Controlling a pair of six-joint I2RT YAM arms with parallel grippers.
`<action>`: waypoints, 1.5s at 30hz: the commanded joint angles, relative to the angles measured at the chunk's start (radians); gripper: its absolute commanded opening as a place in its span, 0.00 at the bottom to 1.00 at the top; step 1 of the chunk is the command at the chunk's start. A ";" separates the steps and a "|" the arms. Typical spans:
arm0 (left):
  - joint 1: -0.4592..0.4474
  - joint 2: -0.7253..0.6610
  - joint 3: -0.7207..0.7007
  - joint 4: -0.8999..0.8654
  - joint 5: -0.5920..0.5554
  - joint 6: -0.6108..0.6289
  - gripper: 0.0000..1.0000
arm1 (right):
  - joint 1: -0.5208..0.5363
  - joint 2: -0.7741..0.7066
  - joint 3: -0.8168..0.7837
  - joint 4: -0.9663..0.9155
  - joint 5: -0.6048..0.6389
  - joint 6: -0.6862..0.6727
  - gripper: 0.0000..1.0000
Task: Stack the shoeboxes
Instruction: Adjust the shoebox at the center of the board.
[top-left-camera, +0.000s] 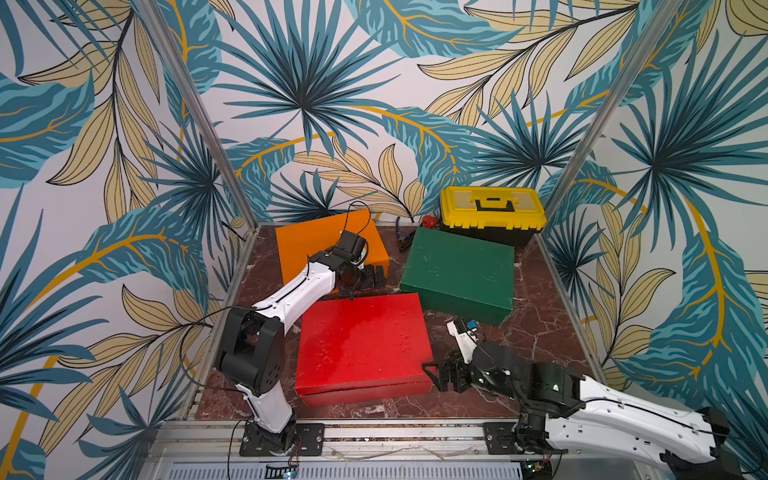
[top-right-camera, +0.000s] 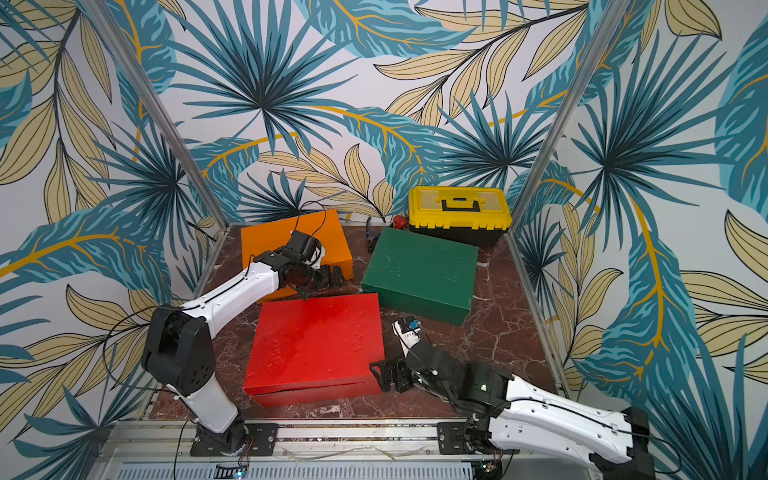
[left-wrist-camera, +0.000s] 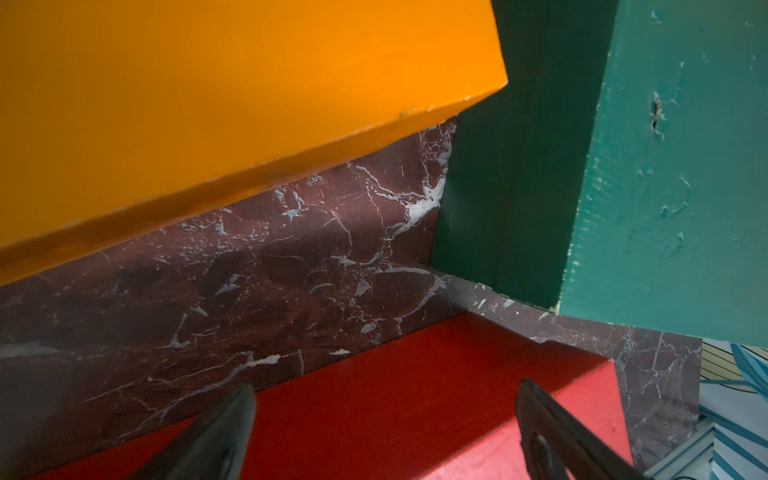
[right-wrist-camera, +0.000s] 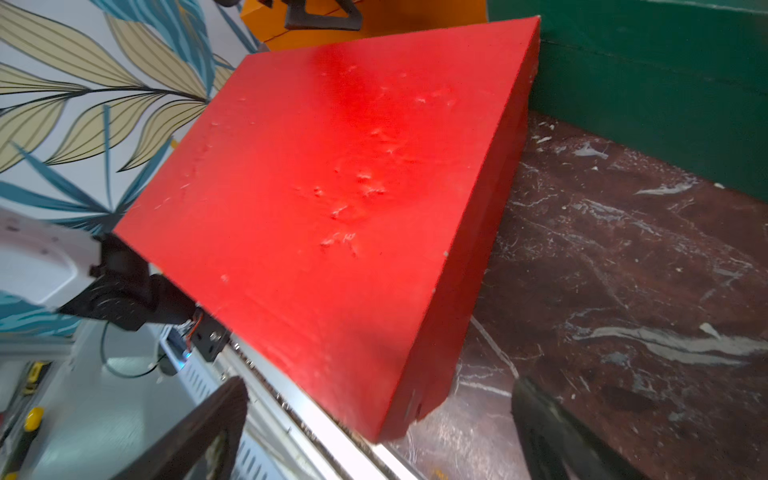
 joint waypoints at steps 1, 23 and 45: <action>0.007 0.014 0.053 0.005 0.029 0.031 0.99 | 0.048 -0.030 -0.059 -0.114 -0.039 -0.001 0.99; -0.004 0.059 0.008 -0.056 0.164 0.066 0.98 | 0.200 0.185 -0.481 0.648 0.179 0.166 0.99; -0.022 0.046 0.040 -0.087 0.158 0.040 0.97 | 0.051 0.597 -0.510 1.152 0.285 0.233 0.95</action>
